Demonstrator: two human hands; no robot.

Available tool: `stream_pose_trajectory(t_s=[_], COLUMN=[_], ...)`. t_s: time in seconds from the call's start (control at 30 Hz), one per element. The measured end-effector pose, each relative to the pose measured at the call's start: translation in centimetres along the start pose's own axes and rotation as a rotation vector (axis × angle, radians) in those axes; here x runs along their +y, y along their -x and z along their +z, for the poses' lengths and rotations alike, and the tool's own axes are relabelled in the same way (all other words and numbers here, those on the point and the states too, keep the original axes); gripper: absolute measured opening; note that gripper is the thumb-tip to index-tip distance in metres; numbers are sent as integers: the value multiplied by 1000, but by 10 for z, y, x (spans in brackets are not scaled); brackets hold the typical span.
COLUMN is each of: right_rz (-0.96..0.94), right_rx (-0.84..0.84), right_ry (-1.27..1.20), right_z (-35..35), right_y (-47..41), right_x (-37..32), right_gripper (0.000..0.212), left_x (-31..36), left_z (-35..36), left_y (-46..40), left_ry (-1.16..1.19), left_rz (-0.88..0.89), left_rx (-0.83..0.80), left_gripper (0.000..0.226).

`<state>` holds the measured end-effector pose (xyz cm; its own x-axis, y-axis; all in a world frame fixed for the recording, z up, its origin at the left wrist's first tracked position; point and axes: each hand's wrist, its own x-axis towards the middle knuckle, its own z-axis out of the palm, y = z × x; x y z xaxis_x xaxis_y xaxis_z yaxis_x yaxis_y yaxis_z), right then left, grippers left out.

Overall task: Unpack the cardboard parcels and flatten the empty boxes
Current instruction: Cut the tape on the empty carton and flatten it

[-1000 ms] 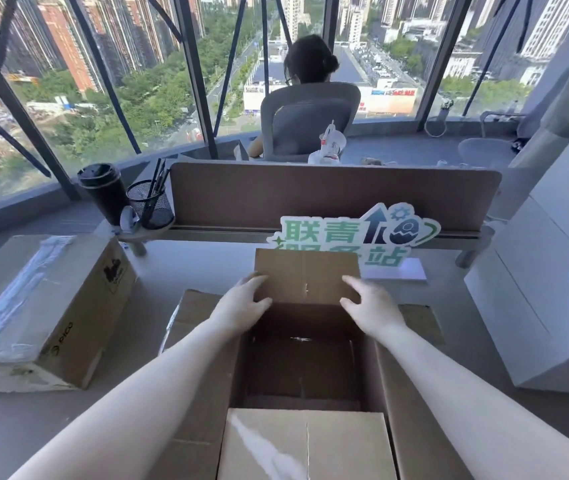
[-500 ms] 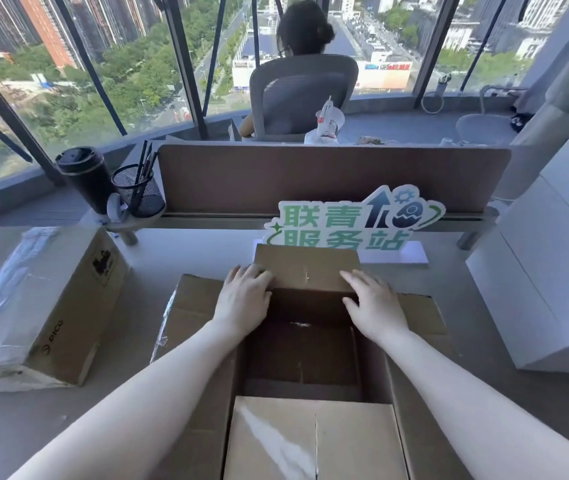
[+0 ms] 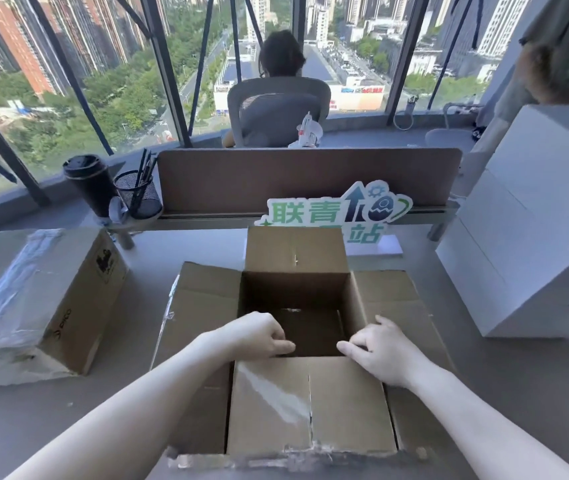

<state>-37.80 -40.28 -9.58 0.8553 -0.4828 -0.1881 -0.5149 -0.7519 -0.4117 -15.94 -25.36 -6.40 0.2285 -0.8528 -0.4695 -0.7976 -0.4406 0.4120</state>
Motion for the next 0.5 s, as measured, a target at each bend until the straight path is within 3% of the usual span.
stream_pose_trajectory(t_s=[0.23, 0.33, 0.43, 0.5], right_rz=[18, -29, -78, -101], right_rx=[80, -56, -191, -261], right_ry=[-523, -779, -768, -667], right_z=[-40, -45, -40, -29], right_y=[49, 76, 100, 112], right_x=[-12, -16, -15, -12], right_gripper=[53, 55, 49, 36], left_x=[25, 37, 47, 55], left_z=[-1, 5, 20, 36], left_y=[65, 102, 136, 153], left_ry=[180, 350, 441, 484], left_rz=[-100, -136, -182, -217], left_rx=[192, 174, 45, -18], left_gripper=[43, 39, 18, 19])
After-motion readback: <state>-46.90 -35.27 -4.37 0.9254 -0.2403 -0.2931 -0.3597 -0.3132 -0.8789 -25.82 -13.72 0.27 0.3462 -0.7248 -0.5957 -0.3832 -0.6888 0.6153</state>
